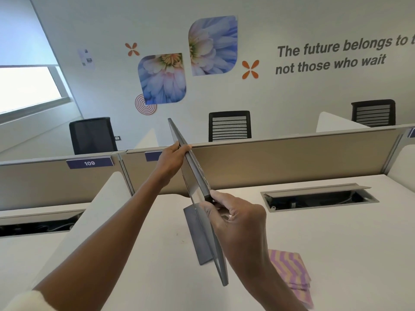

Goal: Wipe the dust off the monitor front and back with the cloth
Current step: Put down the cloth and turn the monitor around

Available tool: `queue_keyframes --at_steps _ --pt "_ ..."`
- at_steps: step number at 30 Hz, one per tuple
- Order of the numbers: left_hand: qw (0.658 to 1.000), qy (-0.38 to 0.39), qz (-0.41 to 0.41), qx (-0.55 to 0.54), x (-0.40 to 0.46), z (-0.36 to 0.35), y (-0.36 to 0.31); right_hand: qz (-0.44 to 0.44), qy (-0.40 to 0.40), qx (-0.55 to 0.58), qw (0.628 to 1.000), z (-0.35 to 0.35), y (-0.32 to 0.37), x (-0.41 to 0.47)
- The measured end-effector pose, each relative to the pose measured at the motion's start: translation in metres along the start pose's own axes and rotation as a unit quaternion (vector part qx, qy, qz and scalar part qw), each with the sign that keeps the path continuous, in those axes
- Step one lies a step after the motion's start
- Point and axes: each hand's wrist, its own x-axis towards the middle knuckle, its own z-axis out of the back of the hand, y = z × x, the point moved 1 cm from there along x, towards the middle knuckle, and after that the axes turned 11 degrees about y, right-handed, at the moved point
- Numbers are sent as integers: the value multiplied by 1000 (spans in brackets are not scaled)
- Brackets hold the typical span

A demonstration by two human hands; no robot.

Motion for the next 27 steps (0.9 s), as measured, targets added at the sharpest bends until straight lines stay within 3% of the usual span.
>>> queue_keyframes --at_steps 12,27 --pt "995 -78 -8 -62 -2 -24 -6 26 -67 -26 997 -4 -1 4" --pt "991 -131 16 -16 7 -62 -25 1 -118 -11 993 27 -22 11"
